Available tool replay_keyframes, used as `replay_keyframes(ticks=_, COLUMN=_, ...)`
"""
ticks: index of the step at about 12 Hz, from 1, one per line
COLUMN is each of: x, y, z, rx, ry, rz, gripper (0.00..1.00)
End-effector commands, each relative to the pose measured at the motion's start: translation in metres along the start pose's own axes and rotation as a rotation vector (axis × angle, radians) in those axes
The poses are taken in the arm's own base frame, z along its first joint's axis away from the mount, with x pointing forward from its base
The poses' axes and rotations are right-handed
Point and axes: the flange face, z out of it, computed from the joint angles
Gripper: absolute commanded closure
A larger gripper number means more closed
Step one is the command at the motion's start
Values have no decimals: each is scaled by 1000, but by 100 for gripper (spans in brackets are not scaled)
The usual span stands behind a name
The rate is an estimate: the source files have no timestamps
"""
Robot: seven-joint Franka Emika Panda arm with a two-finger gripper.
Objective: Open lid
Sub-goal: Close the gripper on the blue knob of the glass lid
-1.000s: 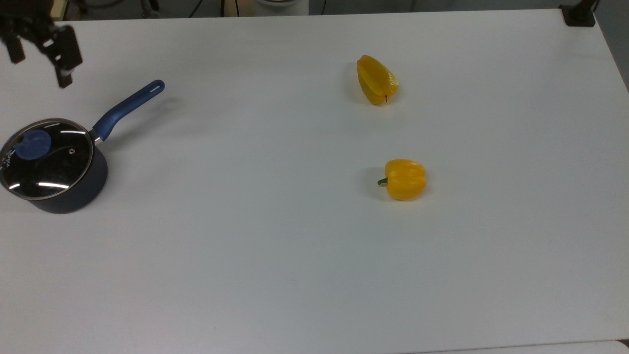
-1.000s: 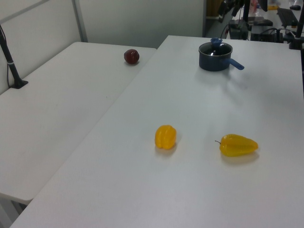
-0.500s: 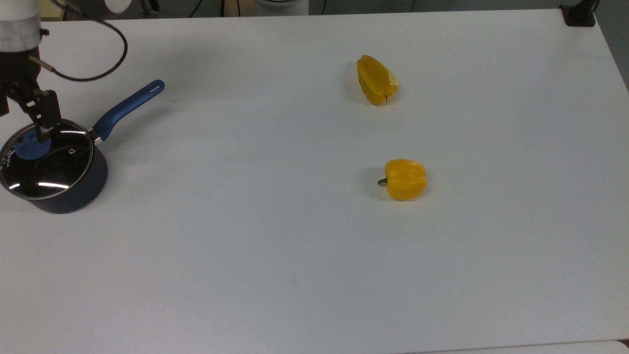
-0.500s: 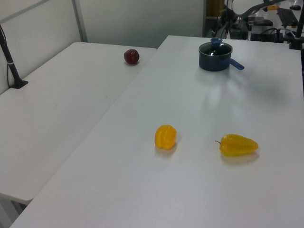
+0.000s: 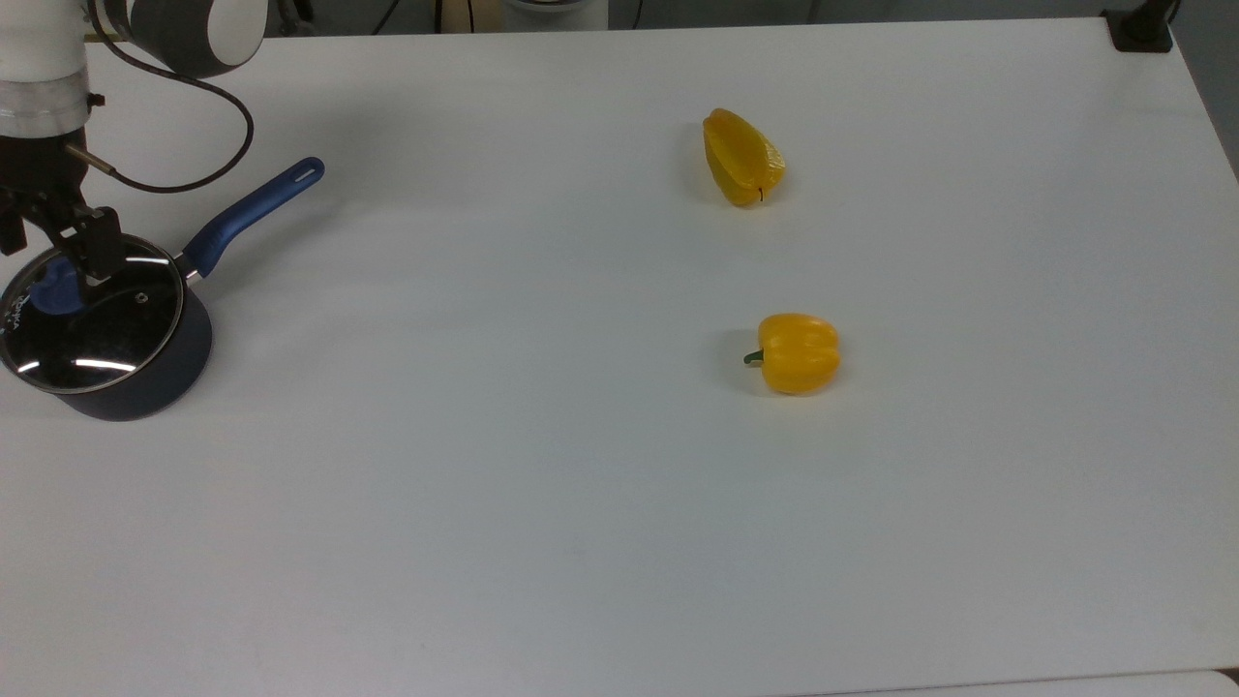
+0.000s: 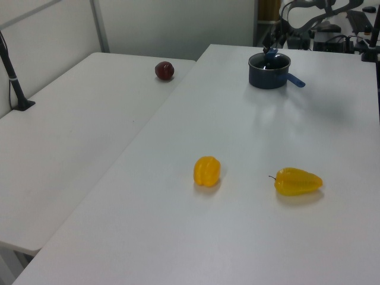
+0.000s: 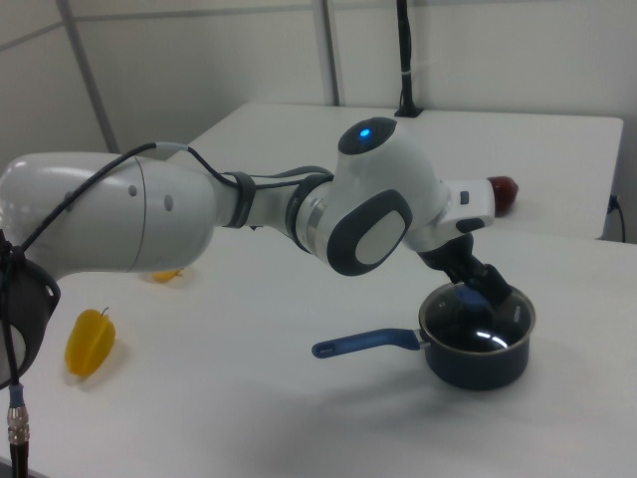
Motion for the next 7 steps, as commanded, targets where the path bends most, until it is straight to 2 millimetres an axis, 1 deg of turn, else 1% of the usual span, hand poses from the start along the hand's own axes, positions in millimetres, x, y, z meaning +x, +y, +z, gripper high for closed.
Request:
replay_keyframes(ticks=1, x=-1, y=-9, z=4, rx=17, ry=12, rz=-11, gripper=0)
replay_keyframes(ticks=2, x=-1, y=-9, z=4, rx=18, ry=12, rz=-12, gripper=0)
replay_keyframes(ticks=3, x=0, y=-9, z=3, rx=18, ry=14, rz=-12, gripper=4)
replay_keyframes(ticks=5, x=1, y=-11, z=1, rx=20, ry=18, rz=-12, gripper=23)
replay_keyframes(ticks=7, x=1, y=-11, z=0, rx=20, ry=20, rz=-13, gripper=44)
